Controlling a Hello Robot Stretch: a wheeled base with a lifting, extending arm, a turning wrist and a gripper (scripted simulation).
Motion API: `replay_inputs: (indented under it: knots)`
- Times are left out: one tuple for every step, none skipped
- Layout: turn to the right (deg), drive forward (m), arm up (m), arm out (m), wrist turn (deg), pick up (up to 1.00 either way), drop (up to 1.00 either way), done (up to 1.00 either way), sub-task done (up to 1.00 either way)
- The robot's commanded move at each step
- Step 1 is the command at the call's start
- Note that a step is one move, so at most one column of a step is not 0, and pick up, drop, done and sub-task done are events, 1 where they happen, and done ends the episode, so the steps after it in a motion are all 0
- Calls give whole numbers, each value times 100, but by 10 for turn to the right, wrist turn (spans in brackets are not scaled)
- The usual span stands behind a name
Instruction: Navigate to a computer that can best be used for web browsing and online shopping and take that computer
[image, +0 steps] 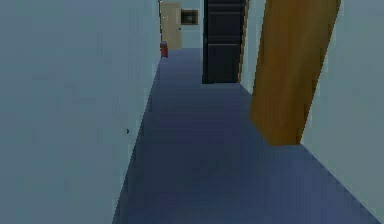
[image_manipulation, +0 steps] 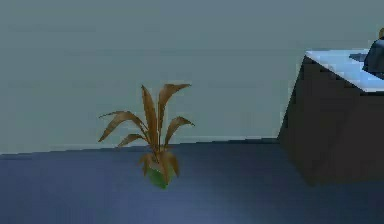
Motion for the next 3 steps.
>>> replay_inputs:
  knots:
    - [0, 100, 0, 0, 0, 0, 0, 0, 0]
    - [-30, 0, 0, 0, 0, 0, 0, 0, 0]
    - [0, 100, 0, 0, 0, 0, 0, 0, 0]
